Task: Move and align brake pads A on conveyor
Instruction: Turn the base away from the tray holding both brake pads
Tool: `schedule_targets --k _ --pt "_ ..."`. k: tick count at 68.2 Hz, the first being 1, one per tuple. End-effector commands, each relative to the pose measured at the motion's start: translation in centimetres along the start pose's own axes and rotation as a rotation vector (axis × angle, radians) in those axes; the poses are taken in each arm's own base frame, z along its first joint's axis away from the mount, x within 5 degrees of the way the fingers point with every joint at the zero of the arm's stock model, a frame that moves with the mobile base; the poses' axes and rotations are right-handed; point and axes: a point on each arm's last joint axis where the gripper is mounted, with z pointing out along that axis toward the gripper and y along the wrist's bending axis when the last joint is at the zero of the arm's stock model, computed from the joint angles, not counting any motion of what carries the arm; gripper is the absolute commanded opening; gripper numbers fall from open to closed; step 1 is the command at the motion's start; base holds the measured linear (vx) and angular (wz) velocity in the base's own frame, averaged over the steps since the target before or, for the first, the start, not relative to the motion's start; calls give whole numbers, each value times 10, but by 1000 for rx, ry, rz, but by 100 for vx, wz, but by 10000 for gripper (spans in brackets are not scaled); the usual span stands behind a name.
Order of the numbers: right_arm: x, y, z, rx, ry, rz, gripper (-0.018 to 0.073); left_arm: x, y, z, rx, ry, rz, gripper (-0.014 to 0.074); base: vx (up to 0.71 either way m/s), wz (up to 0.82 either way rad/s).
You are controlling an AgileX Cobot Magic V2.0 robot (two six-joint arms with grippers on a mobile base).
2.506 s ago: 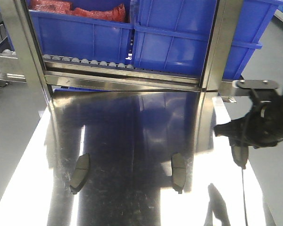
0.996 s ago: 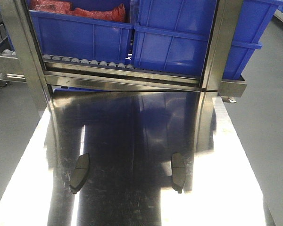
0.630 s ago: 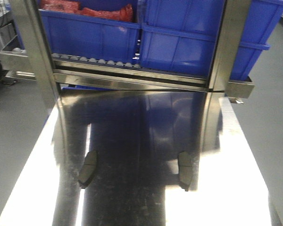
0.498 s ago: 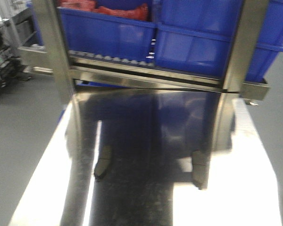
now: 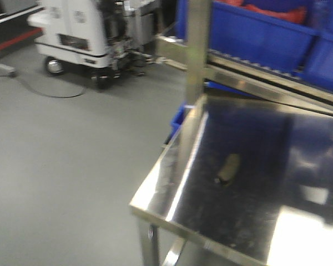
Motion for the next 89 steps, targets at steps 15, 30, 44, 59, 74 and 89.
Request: schedule_targets --k 15,30,44,59,74,89 --pt "-16 1 -4 -4 -114 -3 -7 -15 -1 -5 8 -109 -14 -6 -20 79" --pt "-16 1 -4 -4 -114 -3 -7 -15 -1 -5 7 -109 -13 -6 -21 81" --pt "-16 1 -4 -4 -114 -3 -7 -15 -1 -5 8 -109 -14 -6 -21 82" --pt "-16 1 -4 -4 -114 -3 -7 -15 -1 -5 8 -109 -14 -6 -18 78" --pt "-16 1 -4 -4 -114 -3 -7 -15 -1 -5 8 -109 -14 -6 -10 85" --pt "-16 1 -4 -4 -114 -3 -7 -15 -1 -5 7 -109 -14 -6 -2 81"
